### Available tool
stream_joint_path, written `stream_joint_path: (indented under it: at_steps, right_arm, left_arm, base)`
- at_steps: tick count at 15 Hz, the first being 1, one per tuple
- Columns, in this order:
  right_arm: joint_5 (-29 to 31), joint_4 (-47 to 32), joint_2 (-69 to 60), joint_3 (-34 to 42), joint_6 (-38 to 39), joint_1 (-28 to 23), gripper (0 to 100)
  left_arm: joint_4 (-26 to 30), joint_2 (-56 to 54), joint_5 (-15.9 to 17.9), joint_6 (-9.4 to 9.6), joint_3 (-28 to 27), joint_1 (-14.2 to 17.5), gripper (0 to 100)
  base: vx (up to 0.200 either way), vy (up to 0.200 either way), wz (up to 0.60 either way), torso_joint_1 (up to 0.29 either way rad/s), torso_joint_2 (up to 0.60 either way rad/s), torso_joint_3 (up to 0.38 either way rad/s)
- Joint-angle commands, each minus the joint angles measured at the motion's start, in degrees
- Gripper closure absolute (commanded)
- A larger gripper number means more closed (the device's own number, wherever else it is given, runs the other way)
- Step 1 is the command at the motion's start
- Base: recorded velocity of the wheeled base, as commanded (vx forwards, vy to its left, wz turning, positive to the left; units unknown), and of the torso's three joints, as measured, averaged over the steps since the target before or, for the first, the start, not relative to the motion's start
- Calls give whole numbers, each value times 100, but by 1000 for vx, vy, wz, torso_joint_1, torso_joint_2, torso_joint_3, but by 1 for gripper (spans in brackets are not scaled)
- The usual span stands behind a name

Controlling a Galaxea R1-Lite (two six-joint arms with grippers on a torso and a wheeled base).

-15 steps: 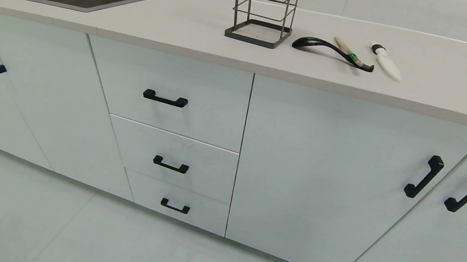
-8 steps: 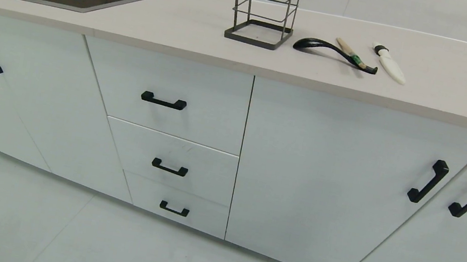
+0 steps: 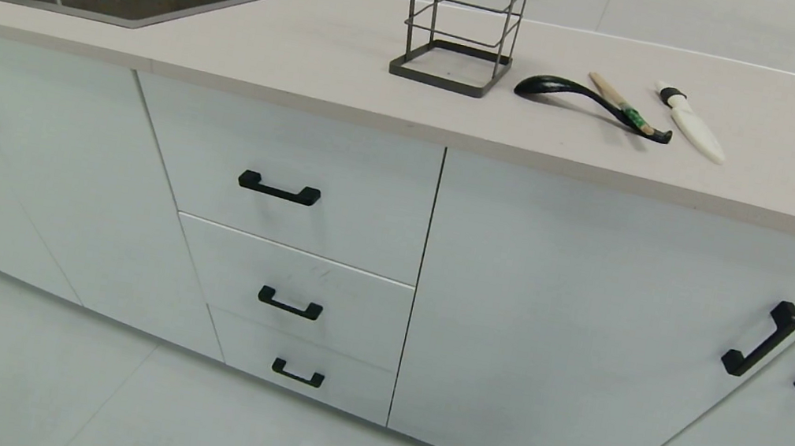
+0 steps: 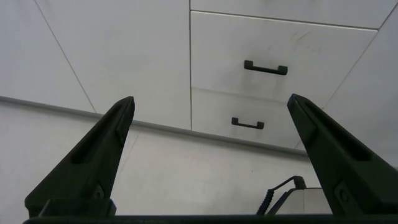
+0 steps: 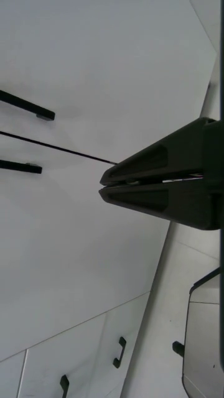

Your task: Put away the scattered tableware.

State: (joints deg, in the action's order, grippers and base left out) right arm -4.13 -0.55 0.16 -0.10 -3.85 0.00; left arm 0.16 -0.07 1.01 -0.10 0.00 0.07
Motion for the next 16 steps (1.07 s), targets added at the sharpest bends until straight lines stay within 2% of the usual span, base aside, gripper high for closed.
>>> stream_joint_path:
  at_steps: [1,4,5,6,8,13,14,15,16]
  right_arm:
    - [0,2,11,1,-1,0,100]
    - [-9,2,2,1,-1,0,100]
    - [-9,2,2,1,-1,0,100]
    - [0,2,2,1,-1,0,100]
    - [0,2,2,1,-1,0,100]
    - [0,2,2,1,-1,0,100]
    - [-9,2,2,1,-1,0,100]
    - [0,2,2,1,7,0,100]
    - [0,2,2,1,7,0,100]
  left_arm:
    - [11,7,13,-8,0,-7,0]
    - [2,7,13,10,0,1,0]
    - [-16,7,22,106,0,1,0]
    - [-77,7,66,511,0,1,0]
    - [-86,7,154,695,0,1,0]
    - [-95,7,145,678,0,1,0]
    - [-367,51,127,555,-176,10,0]
    - [-1325,649,136,-52,-1459,37,0]
    - [-1642,1115,136,-289,-1934,37,0]
  base:
    - [0,0,0,0,0,0]
    - [0,0,0,0,0,0]
    - [0,0,0,0,0,0]
    - [0,0,0,0,0,0]
    - [0,0,0,0,0,0]
    - [0,0,0,0,0,0]
    - [0,0,0,0,0,0]
    - [0,0,0,0,0,0]
    - [0,0,0,0,0,0]
